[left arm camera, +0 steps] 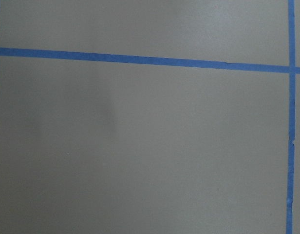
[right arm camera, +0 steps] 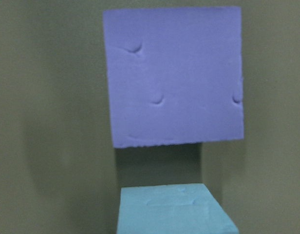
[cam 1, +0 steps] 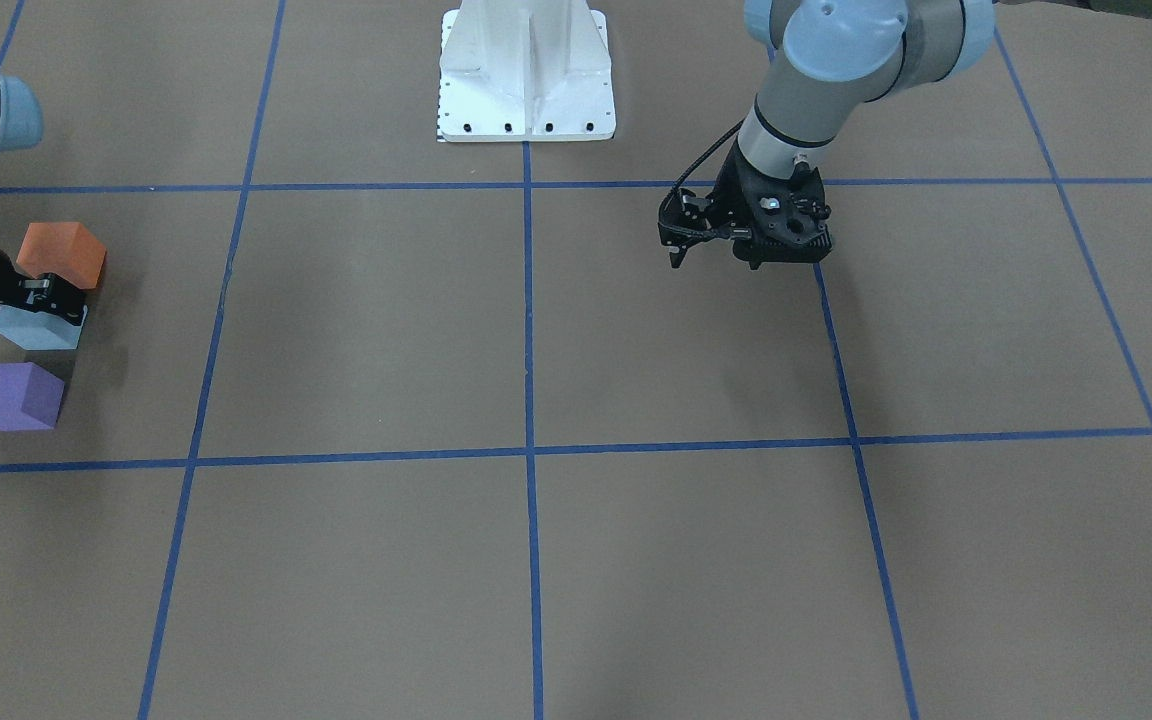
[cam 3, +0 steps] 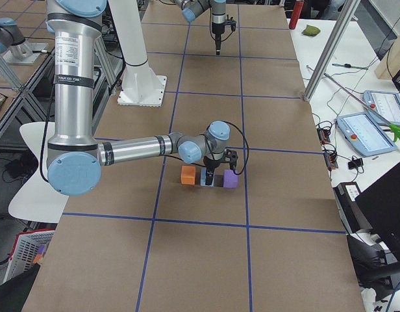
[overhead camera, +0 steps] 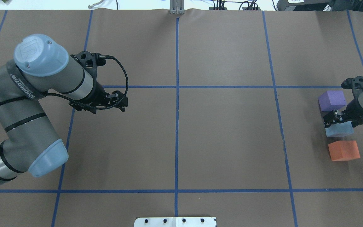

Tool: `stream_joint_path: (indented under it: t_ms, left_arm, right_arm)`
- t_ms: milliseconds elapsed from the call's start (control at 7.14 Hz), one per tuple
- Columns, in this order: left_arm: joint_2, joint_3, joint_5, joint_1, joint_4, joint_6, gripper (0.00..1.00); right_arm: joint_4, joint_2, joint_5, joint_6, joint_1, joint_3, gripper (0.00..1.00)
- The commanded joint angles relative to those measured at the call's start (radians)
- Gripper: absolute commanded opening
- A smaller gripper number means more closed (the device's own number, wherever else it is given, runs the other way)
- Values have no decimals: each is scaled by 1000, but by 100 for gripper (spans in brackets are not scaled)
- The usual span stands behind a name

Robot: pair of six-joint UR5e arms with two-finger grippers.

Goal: Place blue block between orange and purple blocks
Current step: 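Open the right gripper and withdraw it while the left arm retracts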

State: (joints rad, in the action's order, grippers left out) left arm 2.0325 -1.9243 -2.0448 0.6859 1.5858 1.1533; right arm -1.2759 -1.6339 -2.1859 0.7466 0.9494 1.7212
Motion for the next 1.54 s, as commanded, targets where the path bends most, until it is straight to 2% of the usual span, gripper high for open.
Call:
stream_joint_path:
  t_ms: [0, 420, 700, 840, 1120, 1260, 1400]
  left_arm:
    - [0, -16, -2, 1, -4, 0, 100]
    - [-8, -31, -3, 12, -4, -1, 100]
    - [-84, -76, -14, 76, -7, -49, 100]
    - [-151, -111, -14, 98, -9, -149, 100]
    - [-314, -145, -27, 211, -9, -447, 100]
    - [-378, -124, -91, 335, -10, -662, 100]
    - [-427, -63, -168, 466, -9, -852, 100]
  right_arm:
    - [0, -20, 2, -1, 17, 102, 100]
    - [0, -72, 0, -22, 106, 190, 100]
    - [-5, -72, -24, -178, 237, 190, 100]
    - [-14, -67, -69, -240, 293, 182, 100]
    - [-20, -75, -86, -306, 371, 163, 100]
    - [-23, -102, -121, -361, 426, 161, 100]
    - [-75, -104, -174, -479, 506, 138, 100]
